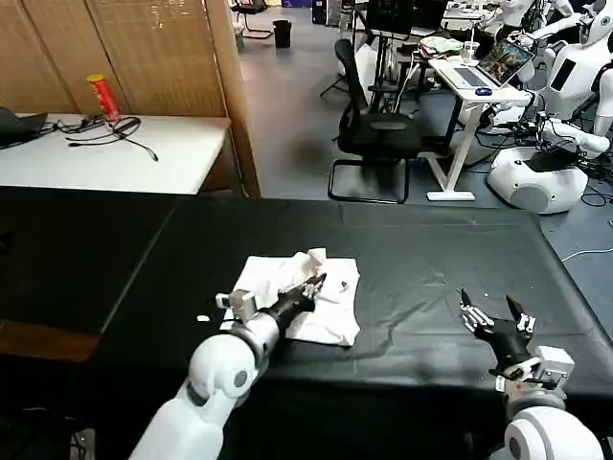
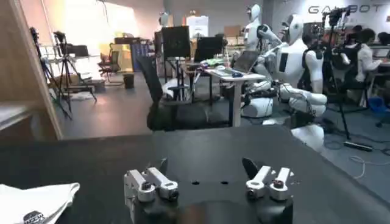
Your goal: Fold and organize the clothes.
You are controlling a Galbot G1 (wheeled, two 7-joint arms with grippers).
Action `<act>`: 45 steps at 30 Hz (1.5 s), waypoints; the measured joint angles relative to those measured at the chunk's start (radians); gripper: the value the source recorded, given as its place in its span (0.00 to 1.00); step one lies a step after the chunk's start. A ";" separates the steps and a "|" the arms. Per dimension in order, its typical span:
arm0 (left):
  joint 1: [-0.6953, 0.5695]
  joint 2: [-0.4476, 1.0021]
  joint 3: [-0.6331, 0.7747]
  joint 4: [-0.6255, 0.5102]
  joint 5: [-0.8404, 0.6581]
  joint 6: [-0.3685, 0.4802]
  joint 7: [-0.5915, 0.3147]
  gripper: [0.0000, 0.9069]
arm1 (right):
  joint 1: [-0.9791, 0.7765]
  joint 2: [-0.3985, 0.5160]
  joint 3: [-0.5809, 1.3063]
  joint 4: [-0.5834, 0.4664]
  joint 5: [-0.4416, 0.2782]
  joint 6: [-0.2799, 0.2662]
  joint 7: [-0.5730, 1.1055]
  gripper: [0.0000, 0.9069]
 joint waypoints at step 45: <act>0.016 0.083 -0.162 0.041 0.354 -0.159 0.020 0.97 | 0.332 -0.257 -0.604 -0.266 -0.099 -0.012 -0.218 0.97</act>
